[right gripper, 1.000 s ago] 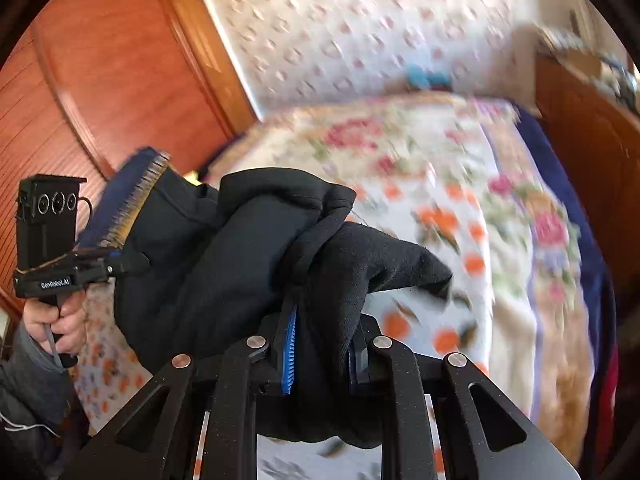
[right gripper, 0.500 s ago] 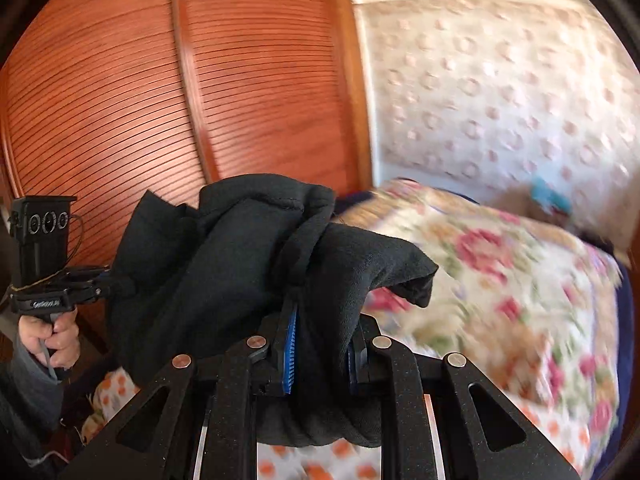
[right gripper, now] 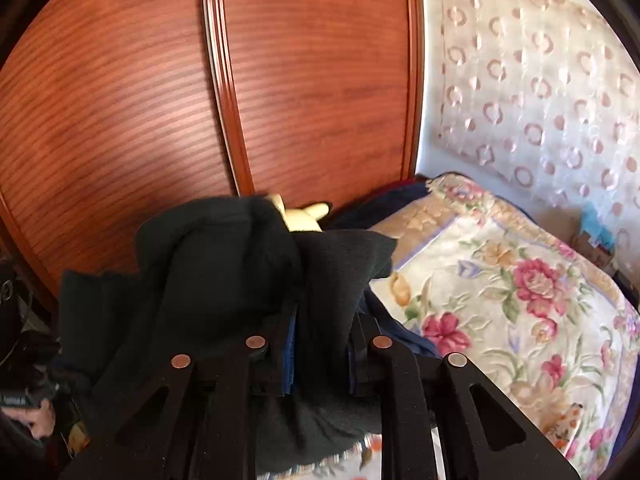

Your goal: Fold small clothes

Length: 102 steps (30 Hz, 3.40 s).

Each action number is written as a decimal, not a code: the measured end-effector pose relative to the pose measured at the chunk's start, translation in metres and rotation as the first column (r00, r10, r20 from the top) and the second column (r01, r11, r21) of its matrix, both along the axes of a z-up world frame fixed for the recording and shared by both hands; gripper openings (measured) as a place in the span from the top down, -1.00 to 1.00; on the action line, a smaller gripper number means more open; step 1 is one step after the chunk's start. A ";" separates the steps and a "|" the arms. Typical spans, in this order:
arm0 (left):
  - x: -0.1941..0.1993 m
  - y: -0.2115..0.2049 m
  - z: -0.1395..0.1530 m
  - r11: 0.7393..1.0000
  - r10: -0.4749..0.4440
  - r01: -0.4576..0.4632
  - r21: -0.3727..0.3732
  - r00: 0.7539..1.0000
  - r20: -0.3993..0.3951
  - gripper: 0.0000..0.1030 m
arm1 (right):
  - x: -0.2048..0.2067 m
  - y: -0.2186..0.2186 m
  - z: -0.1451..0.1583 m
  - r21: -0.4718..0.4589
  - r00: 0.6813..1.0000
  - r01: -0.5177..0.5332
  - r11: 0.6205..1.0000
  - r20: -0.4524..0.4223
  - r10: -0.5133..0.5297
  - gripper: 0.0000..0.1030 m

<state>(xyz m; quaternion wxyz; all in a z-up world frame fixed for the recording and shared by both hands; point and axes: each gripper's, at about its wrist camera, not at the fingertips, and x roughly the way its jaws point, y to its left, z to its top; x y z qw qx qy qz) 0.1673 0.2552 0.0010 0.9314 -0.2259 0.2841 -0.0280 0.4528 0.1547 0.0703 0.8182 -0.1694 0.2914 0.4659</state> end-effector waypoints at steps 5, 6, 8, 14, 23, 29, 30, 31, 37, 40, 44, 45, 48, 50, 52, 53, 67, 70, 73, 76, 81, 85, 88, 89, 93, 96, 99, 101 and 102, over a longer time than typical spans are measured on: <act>0.000 -0.008 -0.015 0.999 0.024 -0.023 0.036 0.999 -0.037 0.72 | 0.025 0.008 -0.009 0.001 0.993 0.114 0.993 0.028 -0.114 -0.18; 0.000 -0.010 -0.015 0.999 0.027 -0.025 0.040 0.999 -0.036 0.72 | 0.024 0.005 -0.006 0.020 0.988 0.147 0.989 0.049 -0.148 -0.20; -0.002 -0.011 -0.014 0.998 0.035 -0.033 0.054 0.999 -0.031 0.71 | 0.011 -0.005 0.004 0.080 0.962 0.225 0.971 0.143 -0.234 -0.20; -0.001 -0.008 -0.017 0.995 0.063 -0.060 0.083 0.997 -0.034 0.56 | -0.027 -0.004 0.012 0.178 0.991 0.009 0.984 0.131 -0.032 -0.20; -0.006 -0.009 -0.024 0.995 0.062 -0.059 0.079 0.997 -0.041 0.54 | 0.035 0.015 -0.055 0.080 0.996 0.087 0.993 -0.023 -0.085 -0.20; -0.013 -0.018 -0.010 0.983 0.084 -0.078 0.166 0.996 -0.030 0.54 | 0.020 -0.002 -0.042 0.141 0.990 0.138 0.980 -0.019 -0.137 -0.20; -0.016 -0.020 -0.007 0.980 0.090 -0.084 0.182 0.996 -0.025 0.48 | 0.011 -0.008 -0.039 0.149 0.990 0.140 0.979 -0.003 -0.141 -0.20; -0.018 -0.020 -0.005 0.978 0.093 -0.088 0.191 0.996 -0.017 0.28 | 0.001 -0.015 -0.034 0.156 0.989 0.141 0.978 0.011 -0.145 -0.20; -0.034 -0.030 0.012 0.960 0.107 -0.108 0.257 0.994 0.020 0.18 | -0.044 -0.046 -0.035 0.194 0.988 0.141 0.971 0.031 -0.150 -0.20; -0.040 -0.043 0.018 0.950 0.087 -0.096 0.296 0.995 0.042 0.17 | -0.069 -0.066 -0.042 0.205 0.986 0.150 0.967 0.038 -0.161 -0.20; -0.046 -0.063 0.024 0.937 0.054 -0.067 0.344 0.997 0.048 0.17 | -0.100 -0.099 -0.037 0.214 0.983 0.164 0.963 0.040 -0.177 -0.20; -0.048 -0.068 0.026 0.936 0.044 -0.060 0.347 0.998 0.056 0.17 | -0.111 -0.109 -0.037 0.218 0.982 0.170 0.961 0.041 -0.184 -0.20; -0.051 -0.083 0.028 0.935 0.012 -0.029 0.353 0.999 0.048 0.17 | -0.138 -0.132 -0.034 0.230 0.979 0.182 0.956 0.051 -0.199 -0.20; -0.054 -0.095 0.030 0.935 -0.002 -0.016 0.355 0.999 0.051 0.17 | -0.157 -0.149 -0.031 0.234 0.976 0.188 0.954 0.062 -0.207 -0.20; -0.056 -0.107 0.031 0.933 -0.010 -0.009 0.360 0.999 0.051 0.17 | -0.176 -0.162 -0.028 0.236 0.973 0.197 0.952 0.074 -0.219 -0.20; -0.057 -0.113 0.030 0.934 -0.017 -0.003 0.358 0.999 0.051 0.17 | -0.184 -0.169 -0.028 0.238 0.972 0.199 0.951 0.078 -0.223 -0.20; -0.068 -0.195 0.030 0.923 -0.151 0.119 0.366 0.987 0.061 0.17 | -0.292 -0.271 -0.026 0.268 0.911 0.359 0.894 0.105 -0.398 -0.20; -0.071 -0.211 0.032 0.915 -0.170 0.134 0.380 0.983 0.062 0.17 | -0.315 -0.289 -0.024 0.283 0.880 0.419 0.863 0.108 -0.463 -0.30; -0.074 -0.225 0.033 0.905 -0.166 0.127 0.407 0.984 0.061 0.17 | -0.337 -0.307 -0.020 0.310 0.851 0.466 0.828 0.099 -0.516 -0.42; -0.080 -0.235 0.034 0.901 -0.154 0.113 0.418 0.986 0.066 0.17 | -0.357 -0.319 -0.017 0.319 0.826 0.506 0.801 0.087 -0.556 -0.49; -0.091 -0.248 0.040 0.896 -0.121 0.069 0.439 0.989 0.091 0.17 | -0.386 -0.340 -0.008 0.327 0.771 0.569 0.755 0.110 -0.628 -0.57; -0.094 -0.256 0.042 0.889 -0.117 0.065 0.454 0.989 0.088 0.17 | -0.406 -0.340 -0.001 0.333 0.742 0.595 0.732 0.125 -0.659 -0.58; -0.096 -0.259 0.043 0.894 -0.124 0.074 0.442 0.989 0.085 0.17 | -0.418 -0.338 0.000 0.340 0.722 0.609 0.716 0.136 -0.679 -0.58; -0.096 -0.260 0.044 0.895 -0.127 0.076 0.440 0.988 0.087 0.17 | -0.419 -0.335 -0.001 0.341 0.721 0.610 0.715 0.135 -0.680 -0.59; -0.097 -0.262 0.045 0.894 -0.129 0.078 0.441 0.988 0.088 0.17 | -0.426 -0.327 -0.004 0.343 0.718 0.615 0.710 0.131 -0.684 -0.59; -0.101 -0.264 0.047 0.897 -0.129 0.076 0.435 0.987 0.094 0.17 | -0.424 -0.324 -0.008 0.342 0.717 0.618 0.708 0.123 -0.686 -0.59; -0.102 -0.266 0.049 0.899 -0.125 0.072 0.433 0.988 0.096 0.17 | -0.421 -0.325 -0.010 0.344 0.716 0.620 0.705 0.119 -0.687 -0.60; -0.102 -0.266 0.050 0.900 -0.125 0.071 0.430 0.987 0.098 0.17 | -0.418 -0.329 -0.013 0.345 0.719 0.619 0.706 0.114 -0.686 -0.60; -0.102 -0.266 0.050 0.900 -0.122 0.068 0.431 0.988 0.098 0.17 | -0.418 -0.329 -0.013 0.344 0.719 0.619 0.706 0.115 -0.686 -0.60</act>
